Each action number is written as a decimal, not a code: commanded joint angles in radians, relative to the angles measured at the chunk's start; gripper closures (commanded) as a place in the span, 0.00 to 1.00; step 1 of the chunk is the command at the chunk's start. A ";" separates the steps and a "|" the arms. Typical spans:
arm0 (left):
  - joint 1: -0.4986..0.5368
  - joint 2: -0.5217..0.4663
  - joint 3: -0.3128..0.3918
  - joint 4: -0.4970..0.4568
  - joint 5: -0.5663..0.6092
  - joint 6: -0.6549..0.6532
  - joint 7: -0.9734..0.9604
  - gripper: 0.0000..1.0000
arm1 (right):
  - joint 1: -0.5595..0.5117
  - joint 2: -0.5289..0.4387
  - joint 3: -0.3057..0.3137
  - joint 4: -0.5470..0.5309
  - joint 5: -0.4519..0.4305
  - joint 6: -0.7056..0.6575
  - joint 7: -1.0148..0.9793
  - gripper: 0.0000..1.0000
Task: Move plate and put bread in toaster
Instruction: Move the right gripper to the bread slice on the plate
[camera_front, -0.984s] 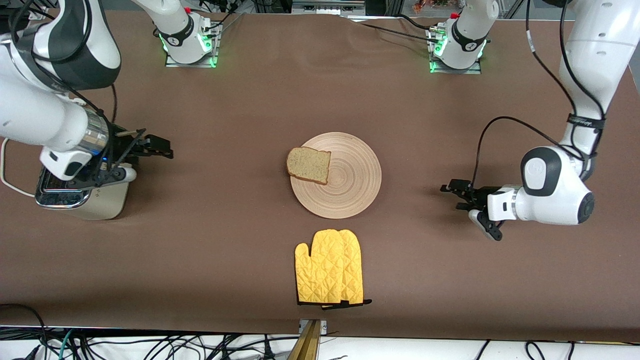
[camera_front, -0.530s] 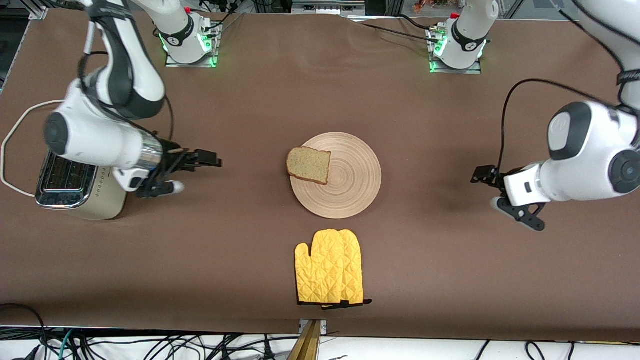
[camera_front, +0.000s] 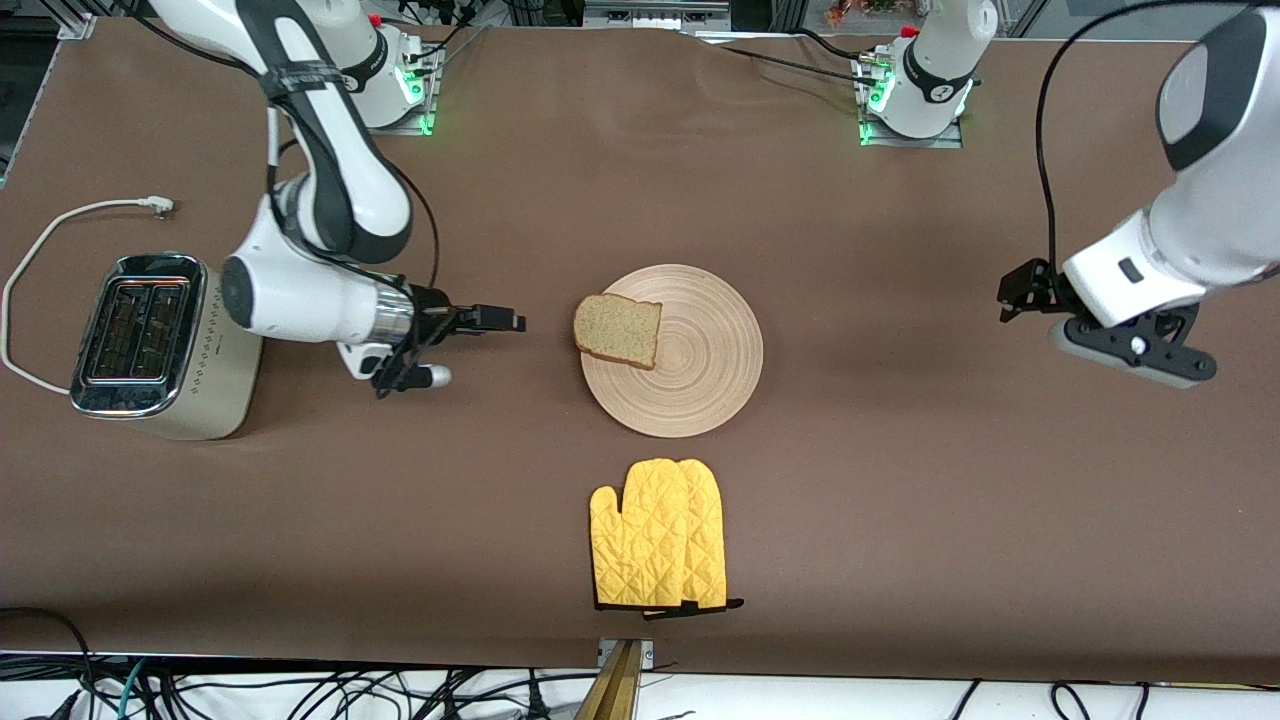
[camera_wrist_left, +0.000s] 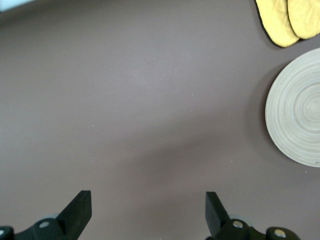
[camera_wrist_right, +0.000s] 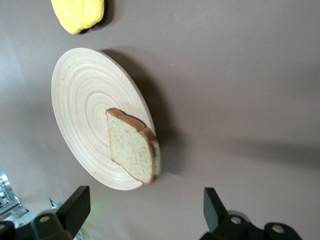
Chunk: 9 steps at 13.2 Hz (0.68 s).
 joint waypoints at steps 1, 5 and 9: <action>-0.054 -0.113 0.115 -0.090 0.010 0.005 -0.034 0.00 | 0.064 0.036 0.000 -0.025 0.132 0.083 -0.067 0.00; -0.152 -0.209 0.268 -0.187 -0.064 0.019 -0.046 0.00 | 0.073 0.091 0.000 -0.030 0.198 0.098 -0.179 0.00; -0.162 -0.194 0.266 -0.166 -0.061 0.014 -0.048 0.00 | 0.073 0.142 0.001 -0.030 0.247 0.100 -0.260 0.00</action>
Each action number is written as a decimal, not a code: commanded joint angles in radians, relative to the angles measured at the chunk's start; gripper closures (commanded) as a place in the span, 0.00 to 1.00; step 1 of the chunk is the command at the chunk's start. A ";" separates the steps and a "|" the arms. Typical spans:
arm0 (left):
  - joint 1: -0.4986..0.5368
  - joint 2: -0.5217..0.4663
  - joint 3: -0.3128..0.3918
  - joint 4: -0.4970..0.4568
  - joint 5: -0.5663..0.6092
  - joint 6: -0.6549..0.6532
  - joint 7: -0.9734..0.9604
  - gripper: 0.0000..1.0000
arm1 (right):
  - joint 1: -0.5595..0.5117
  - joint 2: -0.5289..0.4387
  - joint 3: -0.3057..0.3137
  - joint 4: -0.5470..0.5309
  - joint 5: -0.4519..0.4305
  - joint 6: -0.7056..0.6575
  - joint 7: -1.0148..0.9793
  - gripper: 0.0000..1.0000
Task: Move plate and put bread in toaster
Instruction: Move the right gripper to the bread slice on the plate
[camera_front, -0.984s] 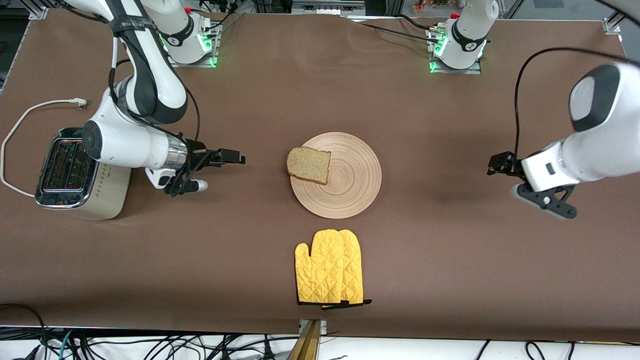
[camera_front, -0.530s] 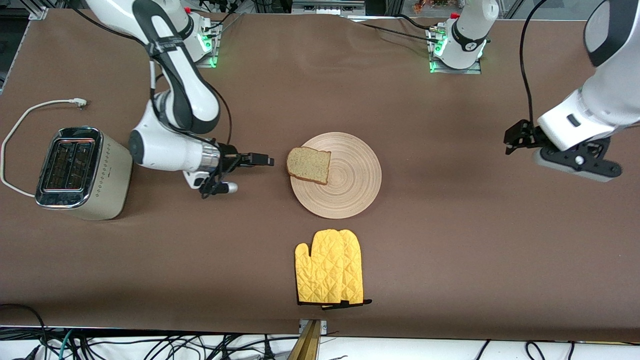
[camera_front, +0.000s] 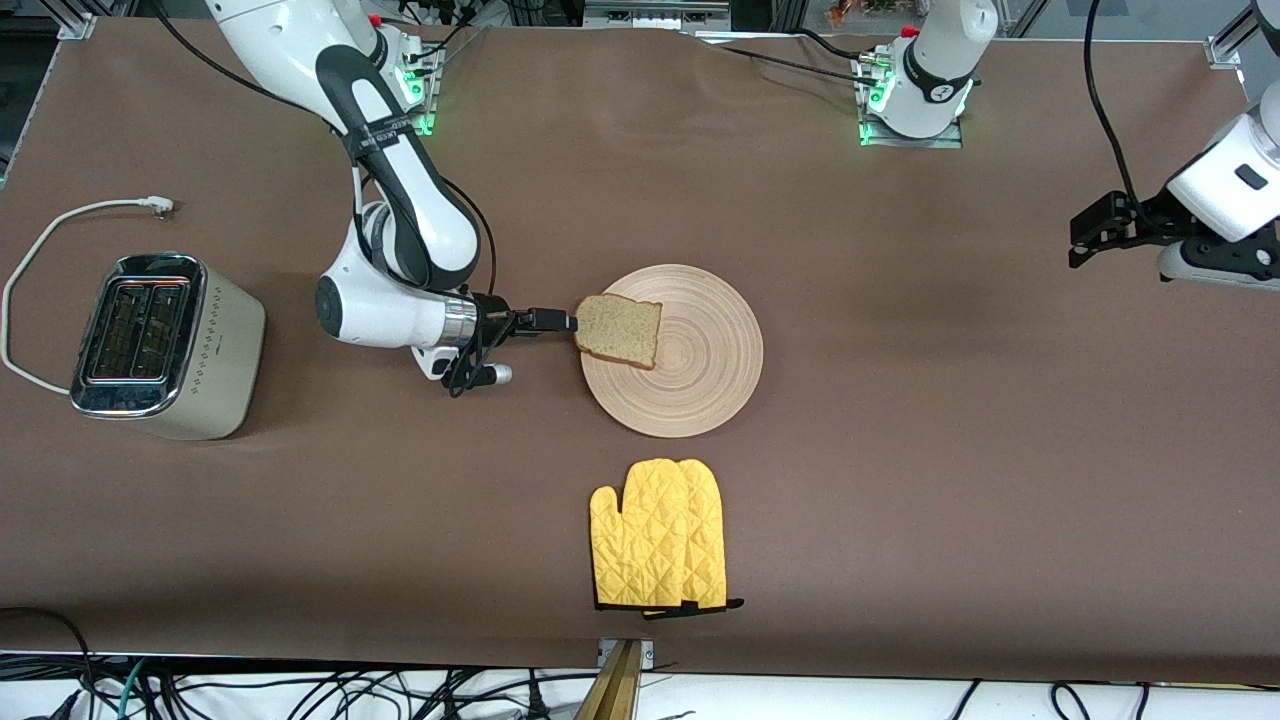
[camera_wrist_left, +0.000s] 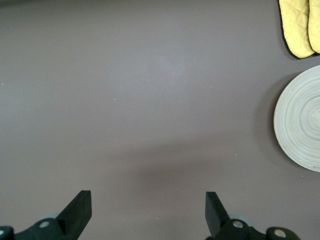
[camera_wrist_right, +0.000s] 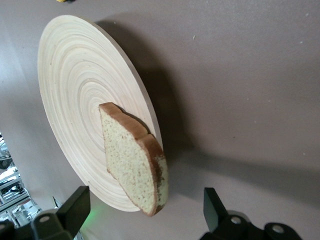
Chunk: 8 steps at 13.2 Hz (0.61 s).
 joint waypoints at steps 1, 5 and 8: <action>-0.018 -0.002 0.011 -0.002 -0.006 0.004 -0.006 0.00 | -0.001 0.029 0.004 -0.006 0.068 0.007 -0.085 0.00; -0.018 0.021 0.010 0.023 -0.004 0.001 -0.005 0.00 | 0.042 0.059 0.009 -0.006 0.105 0.036 -0.086 0.00; -0.020 0.022 -0.004 0.025 -0.004 0.001 -0.006 0.00 | 0.057 0.062 0.009 -0.003 0.115 0.052 -0.086 0.00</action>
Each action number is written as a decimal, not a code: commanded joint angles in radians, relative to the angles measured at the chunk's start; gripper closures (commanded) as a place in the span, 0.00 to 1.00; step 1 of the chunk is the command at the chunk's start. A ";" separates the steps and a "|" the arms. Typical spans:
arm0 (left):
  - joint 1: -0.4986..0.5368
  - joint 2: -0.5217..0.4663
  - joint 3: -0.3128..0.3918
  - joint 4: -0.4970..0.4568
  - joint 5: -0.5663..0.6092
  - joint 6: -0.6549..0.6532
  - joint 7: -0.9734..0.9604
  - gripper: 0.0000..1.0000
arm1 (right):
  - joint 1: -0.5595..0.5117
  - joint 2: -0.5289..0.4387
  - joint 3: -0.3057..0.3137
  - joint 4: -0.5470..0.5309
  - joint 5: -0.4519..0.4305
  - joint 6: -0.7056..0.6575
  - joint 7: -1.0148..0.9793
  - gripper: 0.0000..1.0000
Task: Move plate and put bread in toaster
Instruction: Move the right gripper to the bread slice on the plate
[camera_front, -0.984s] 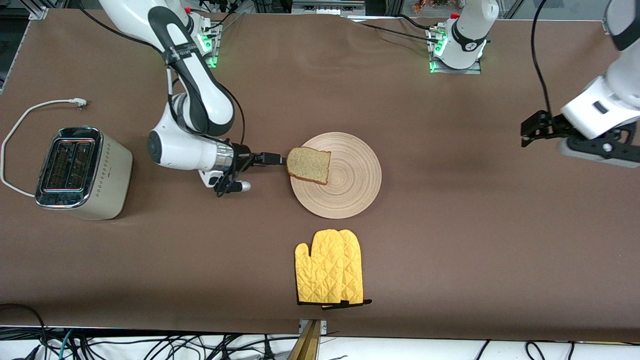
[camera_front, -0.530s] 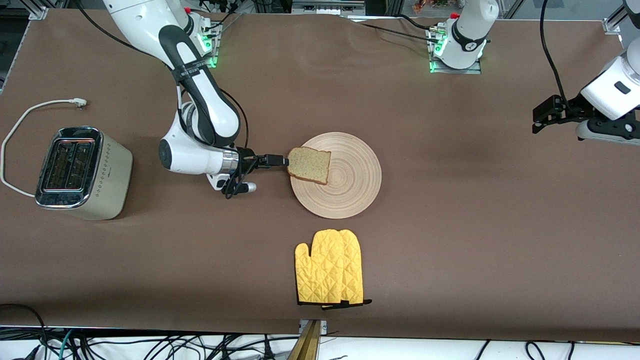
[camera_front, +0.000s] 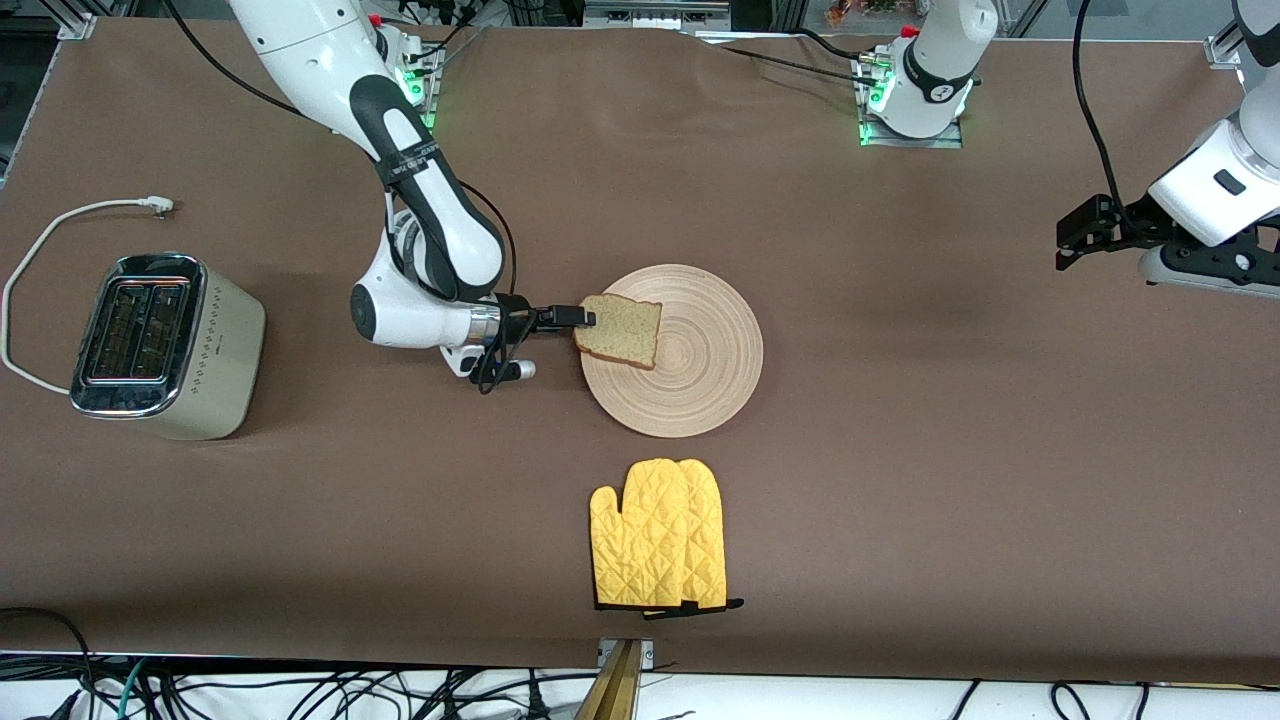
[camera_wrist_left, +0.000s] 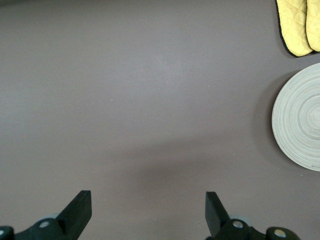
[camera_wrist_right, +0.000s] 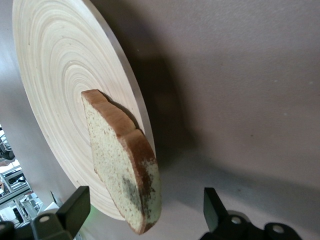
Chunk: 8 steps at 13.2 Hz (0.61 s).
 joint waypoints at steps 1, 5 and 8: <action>-0.010 0.012 -0.006 0.024 -0.004 -0.005 -0.005 0.00 | 0.014 0.002 0.000 -0.001 0.036 0.022 -0.021 0.00; -0.007 0.015 -0.004 0.026 -0.004 -0.006 -0.005 0.00 | 0.021 0.012 0.000 0.004 0.048 0.032 -0.021 0.09; -0.009 0.018 -0.009 0.027 0.010 -0.031 0.000 0.00 | 0.027 0.017 0.000 0.008 0.056 0.032 -0.021 0.07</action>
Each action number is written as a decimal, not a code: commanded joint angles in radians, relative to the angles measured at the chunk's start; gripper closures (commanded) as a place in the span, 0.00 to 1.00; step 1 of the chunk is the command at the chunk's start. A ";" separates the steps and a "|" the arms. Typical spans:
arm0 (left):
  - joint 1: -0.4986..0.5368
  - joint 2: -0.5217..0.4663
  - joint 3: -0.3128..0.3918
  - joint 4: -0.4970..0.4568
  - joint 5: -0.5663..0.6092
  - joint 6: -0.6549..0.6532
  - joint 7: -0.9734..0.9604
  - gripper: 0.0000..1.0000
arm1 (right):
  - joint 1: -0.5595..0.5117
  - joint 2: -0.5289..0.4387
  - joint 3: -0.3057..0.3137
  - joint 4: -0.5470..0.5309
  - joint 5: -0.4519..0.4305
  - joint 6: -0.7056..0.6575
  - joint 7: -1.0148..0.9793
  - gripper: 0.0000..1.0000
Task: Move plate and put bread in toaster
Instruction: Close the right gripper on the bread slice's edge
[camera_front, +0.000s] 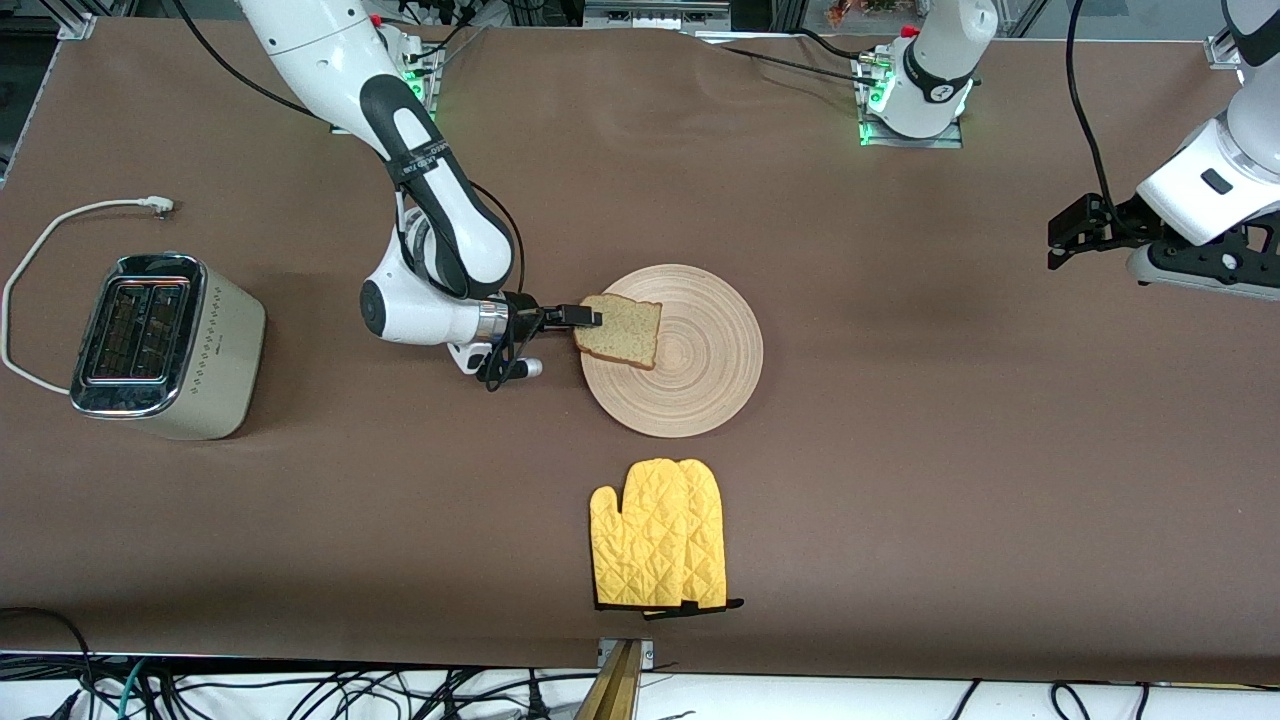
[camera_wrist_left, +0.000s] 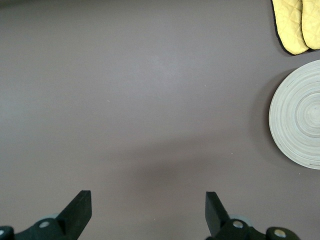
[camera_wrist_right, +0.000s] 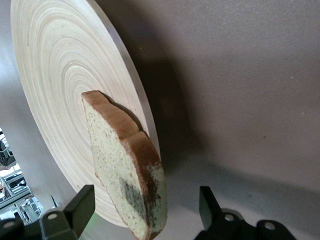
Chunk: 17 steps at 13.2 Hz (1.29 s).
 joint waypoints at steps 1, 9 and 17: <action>-0.007 0.015 0.000 0.031 0.026 -0.031 0.000 0.00 | 0.013 0.010 0.000 0.008 0.029 0.016 -0.020 0.07; -0.006 0.015 0.003 0.035 0.026 -0.036 0.001 0.00 | 0.014 0.019 0.003 0.013 0.031 0.017 -0.020 0.08; -0.006 0.017 0.005 0.036 0.026 -0.045 0.004 0.00 | 0.036 0.033 0.006 0.042 0.063 0.028 -0.025 0.35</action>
